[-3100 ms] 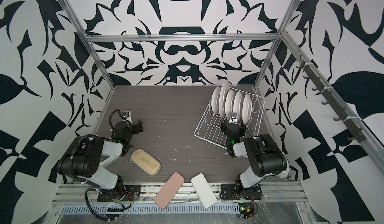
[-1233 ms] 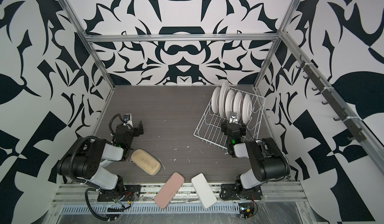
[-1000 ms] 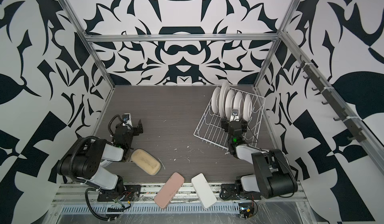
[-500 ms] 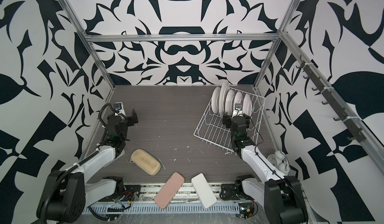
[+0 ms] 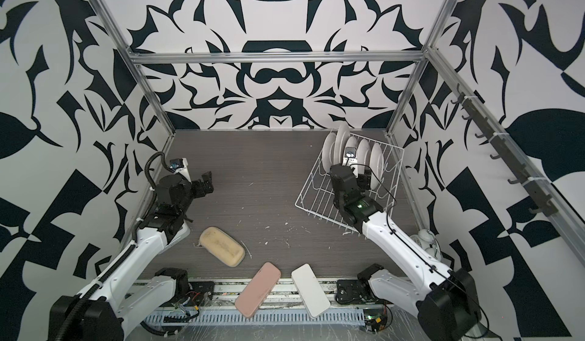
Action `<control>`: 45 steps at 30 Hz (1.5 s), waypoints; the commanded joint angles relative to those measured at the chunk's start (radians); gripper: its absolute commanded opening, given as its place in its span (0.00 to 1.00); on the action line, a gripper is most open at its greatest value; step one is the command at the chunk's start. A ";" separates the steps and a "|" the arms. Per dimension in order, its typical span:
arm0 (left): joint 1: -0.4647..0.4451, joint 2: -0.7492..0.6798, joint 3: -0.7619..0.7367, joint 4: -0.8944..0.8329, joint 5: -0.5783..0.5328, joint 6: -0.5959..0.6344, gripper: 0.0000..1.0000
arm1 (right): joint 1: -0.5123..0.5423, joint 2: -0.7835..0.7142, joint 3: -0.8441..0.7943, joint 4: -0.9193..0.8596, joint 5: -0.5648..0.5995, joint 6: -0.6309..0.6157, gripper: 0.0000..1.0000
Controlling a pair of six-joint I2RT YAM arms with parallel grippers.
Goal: Unload the plates from the dish rack
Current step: 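Raise the right gripper out of the rack and move it over the plates, then lower the right gripper onto the colourful patterned plate's rim and close it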
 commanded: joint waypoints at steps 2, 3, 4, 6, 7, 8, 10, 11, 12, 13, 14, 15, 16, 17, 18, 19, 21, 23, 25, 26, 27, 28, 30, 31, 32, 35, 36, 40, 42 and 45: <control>-0.005 -0.048 0.009 -0.076 0.063 -0.091 0.99 | 0.091 0.119 0.176 -0.249 0.265 0.196 0.89; -0.005 -0.059 0.004 -0.081 0.064 -0.100 0.99 | 0.116 0.151 0.209 -0.267 0.286 0.204 0.89; -0.005 -0.069 -0.003 -0.084 0.067 -0.106 0.99 | 0.140 0.185 0.237 -0.278 0.314 0.219 0.89; -0.004 -0.085 -0.010 -0.098 0.075 -0.100 0.99 | 0.169 0.249 0.284 -0.295 0.328 0.234 0.88; -0.006 -0.091 -0.009 -0.116 0.079 -0.091 0.99 | 0.173 0.285 0.317 -0.315 0.320 0.239 0.88; -0.004 -0.095 -0.004 -0.134 0.083 -0.086 0.99 | 0.174 0.319 0.349 -0.343 0.319 0.256 0.88; -0.004 -0.099 0.011 -0.176 0.096 -0.081 0.99 | 0.174 0.397 0.427 -0.407 0.327 0.305 0.88; -0.004 -0.094 0.026 -0.203 0.112 -0.086 0.99 | 0.175 0.425 0.463 -0.441 0.331 0.333 0.88; -0.005 -0.085 0.053 -0.243 0.136 -0.086 0.99 | 0.174 0.460 0.503 -0.481 0.335 0.362 0.88; -0.005 -0.071 0.082 -0.281 0.162 -0.089 0.99 | 0.175 0.489 0.538 -0.505 0.334 0.378 0.87; -0.005 -0.057 0.105 -0.308 0.175 -0.089 0.99 | 0.175 0.510 0.562 -0.516 0.334 0.386 0.87; -0.004 -0.042 0.123 -0.327 0.190 -0.089 0.99 | 0.174 0.533 0.589 -0.524 0.331 0.394 0.87; -0.005 -0.030 0.133 -0.333 0.202 -0.094 0.99 | 0.172 0.555 0.611 -0.525 0.329 0.393 0.85; -0.004 -0.026 0.135 -0.333 0.209 -0.101 0.99 | 0.174 0.573 0.629 -0.528 0.336 0.393 0.85; -0.005 -0.020 0.134 -0.328 0.209 -0.108 0.99 | 0.174 0.595 0.651 -0.533 0.348 0.393 0.84; -0.005 -0.020 0.130 -0.321 0.211 -0.118 0.99 | 0.172 0.617 0.672 -0.535 0.359 0.390 0.84; -0.004 -0.023 0.122 -0.313 0.214 -0.135 0.99 | 0.166 0.655 0.707 -0.536 0.371 0.379 0.82; -0.004 -0.031 0.115 -0.303 0.217 -0.144 0.99 | 0.157 0.698 0.746 -0.552 0.392 0.379 0.78; -0.004 -0.039 0.114 -0.303 0.214 -0.143 0.99 | 0.145 0.733 0.785 -0.573 0.400 0.385 0.74; -0.005 -0.041 0.117 -0.307 0.213 -0.141 0.99 | 0.139 0.745 0.798 -0.581 0.402 0.388 0.73; -0.004 -0.043 0.122 -0.314 0.211 -0.138 0.99 | 0.132 0.755 0.809 -0.582 0.402 0.389 0.72; -0.005 -0.044 0.127 -0.322 0.210 -0.138 0.99 | 0.123 0.763 0.818 -0.582 0.403 0.386 0.72; -0.005 -0.047 0.132 -0.333 0.209 -0.137 0.99 | 0.110 0.773 0.831 -0.581 0.397 0.384 0.71; -0.005 -0.047 0.134 -0.336 0.208 -0.138 1.00 | 0.102 0.776 0.834 -0.581 0.392 0.383 0.71; -0.004 -0.050 0.133 -0.339 0.208 -0.141 0.99 | 0.096 0.778 0.836 -0.580 0.384 0.383 0.71; -0.004 -0.053 0.126 -0.339 0.209 -0.151 0.99 | 0.075 0.778 0.837 -0.565 0.360 0.375 0.69; -0.005 -0.054 0.125 -0.339 0.210 -0.153 0.99 | 0.070 0.778 0.834 -0.555 0.351 0.366 0.69; -0.004 -0.052 0.121 -0.338 0.218 -0.162 0.99 | 0.045 0.778 0.820 -0.511 0.325 0.334 0.68; -0.005 -0.052 0.120 -0.335 0.222 -0.166 0.99 | 0.026 0.778 0.810 -0.496 0.296 0.335 0.67; -0.004 -0.053 0.118 -0.333 0.225 -0.173 0.99 | 0.004 0.776 0.792 -0.467 0.268 0.337 0.66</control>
